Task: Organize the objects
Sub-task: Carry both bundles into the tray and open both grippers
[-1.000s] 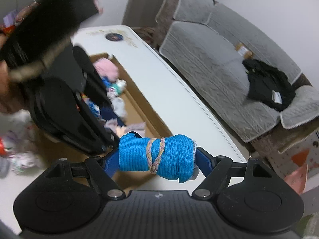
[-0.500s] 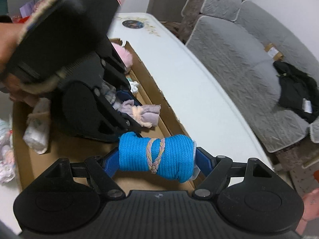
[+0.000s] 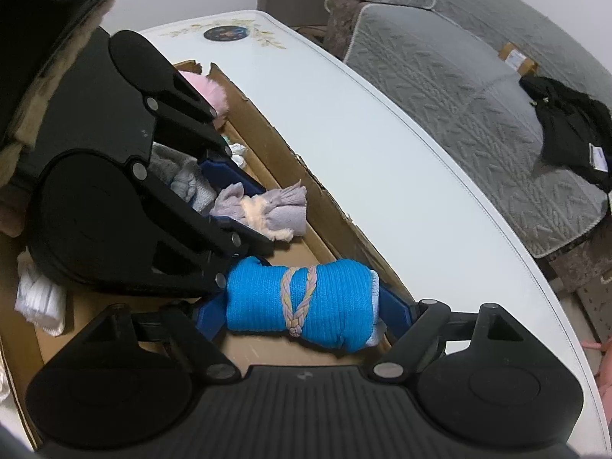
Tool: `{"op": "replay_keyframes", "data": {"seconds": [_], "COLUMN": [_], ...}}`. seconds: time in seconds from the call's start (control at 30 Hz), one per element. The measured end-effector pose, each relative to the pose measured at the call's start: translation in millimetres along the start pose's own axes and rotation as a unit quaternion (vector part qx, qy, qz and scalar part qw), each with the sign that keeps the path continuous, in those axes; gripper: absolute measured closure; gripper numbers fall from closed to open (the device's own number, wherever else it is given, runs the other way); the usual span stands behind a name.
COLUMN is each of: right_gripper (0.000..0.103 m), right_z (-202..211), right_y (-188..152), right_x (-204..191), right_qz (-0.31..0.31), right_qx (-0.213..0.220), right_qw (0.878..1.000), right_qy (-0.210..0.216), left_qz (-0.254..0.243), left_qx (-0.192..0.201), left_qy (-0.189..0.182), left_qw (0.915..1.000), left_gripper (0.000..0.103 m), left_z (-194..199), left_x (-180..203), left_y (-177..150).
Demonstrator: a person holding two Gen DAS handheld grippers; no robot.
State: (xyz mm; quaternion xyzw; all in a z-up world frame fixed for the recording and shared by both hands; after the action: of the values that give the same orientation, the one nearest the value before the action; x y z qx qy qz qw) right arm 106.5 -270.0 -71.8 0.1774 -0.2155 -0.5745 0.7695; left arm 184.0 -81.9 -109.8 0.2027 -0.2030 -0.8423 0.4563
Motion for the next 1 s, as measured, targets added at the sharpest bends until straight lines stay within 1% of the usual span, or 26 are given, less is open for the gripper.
{"op": "replay_keyframes", "data": {"seconds": [0.07, 0.3, 0.37, 0.4, 0.47, 0.53, 0.77, 1.0], "right_gripper": [0.023, 0.020, 0.018, 0.018, 0.018, 0.017, 0.016, 0.016], "right_z": [0, -4, -7, -9, -7, -6, 9, 22], "right_y": [1, 0, 1, 2, 2, 2, 3, 10], "right_x": [-2, -1, 1, 2, 1, 1, -5, -9], "right_qz": [-0.004, -0.022, -0.030, -0.032, -0.034, -0.037, -0.037, -0.040], "right_qx": [-0.003, -0.010, -0.015, -0.017, -0.019, -0.023, -0.016, -0.005], "right_qw": [1.000, 1.000, 0.999, 0.999, 0.999, 0.998, 0.998, 0.998], "right_qy": [-0.003, -0.019, -0.024, -0.026, -0.031, -0.035, -0.041, -0.044], "left_qz": [0.004, 0.020, 0.023, 0.025, 0.028, 0.031, 0.033, 0.042], "left_qx": [-0.001, -0.006, -0.006, -0.004, -0.002, 0.003, 0.017, 0.029], "left_qy": [0.004, 0.012, 0.013, 0.012, 0.011, 0.008, 0.007, 0.010], "left_qw": [1.0000, 0.9997, 0.9996, 0.9996, 0.9995, 0.9995, 0.9993, 0.9987], "left_gripper": [0.053, 0.045, 0.039, 0.038, 0.032, 0.031, 0.024, 0.022], "left_z": [1, 3, 3, 3, 3, 7, 25, 48], "left_x": [-2, -5, -6, -7, -10, -11, -11, -12], "left_y": [-1, -3, -2, -1, 2, 3, 4, 1]}}
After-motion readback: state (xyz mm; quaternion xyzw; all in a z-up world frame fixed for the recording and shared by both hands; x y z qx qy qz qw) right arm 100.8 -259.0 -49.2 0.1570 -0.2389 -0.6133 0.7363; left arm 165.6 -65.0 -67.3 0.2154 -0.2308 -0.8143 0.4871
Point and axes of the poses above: each gripper's, at about its wrist camera, not at the fingertips, and z roughly against the way its jaws point, x to its right, y to its top, the point moved 4 cm from there along -z, roughly the way its jaws point, and after that the axes turned 4 degrees about -z, right-handed, at the moved point
